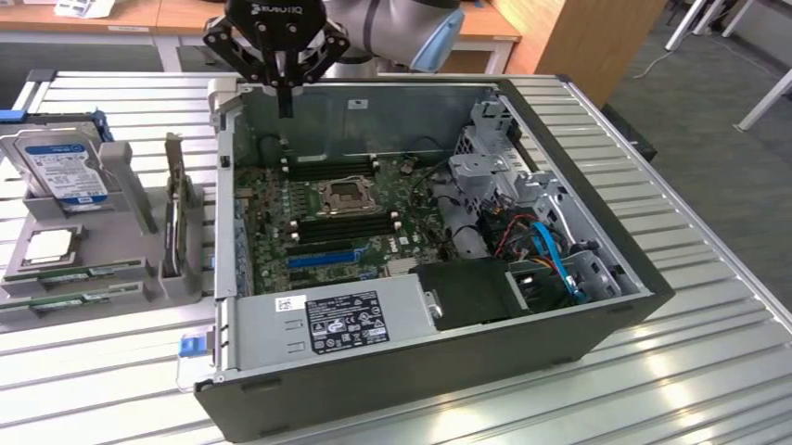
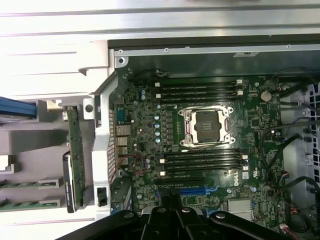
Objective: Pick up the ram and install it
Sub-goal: 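Reach for the ram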
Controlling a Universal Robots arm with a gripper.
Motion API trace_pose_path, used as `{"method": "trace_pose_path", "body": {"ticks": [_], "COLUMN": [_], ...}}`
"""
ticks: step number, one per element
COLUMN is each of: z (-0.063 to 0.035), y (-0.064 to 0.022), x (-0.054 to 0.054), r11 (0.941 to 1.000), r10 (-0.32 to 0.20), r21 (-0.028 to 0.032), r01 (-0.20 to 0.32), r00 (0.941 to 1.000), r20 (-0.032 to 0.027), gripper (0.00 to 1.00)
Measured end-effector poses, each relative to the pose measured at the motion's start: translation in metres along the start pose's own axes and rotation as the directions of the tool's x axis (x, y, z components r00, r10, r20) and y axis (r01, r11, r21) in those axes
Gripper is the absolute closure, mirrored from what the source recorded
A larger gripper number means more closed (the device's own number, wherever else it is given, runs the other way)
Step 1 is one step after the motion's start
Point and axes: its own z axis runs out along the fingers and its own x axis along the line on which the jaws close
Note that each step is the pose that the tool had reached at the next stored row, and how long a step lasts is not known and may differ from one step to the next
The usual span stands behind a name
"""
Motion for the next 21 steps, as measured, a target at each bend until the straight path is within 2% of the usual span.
{"method": "trace_pose_path", "body": {"ticks": [21], "z": [-0.0005], "y": [-0.0028], "x": [0.038], "r11": [1.0000], "r10": [0.000], "r21": [0.0000], "r01": [0.000], "r00": [1.0000], "r20": [-0.0002], "gripper": [0.90]}}
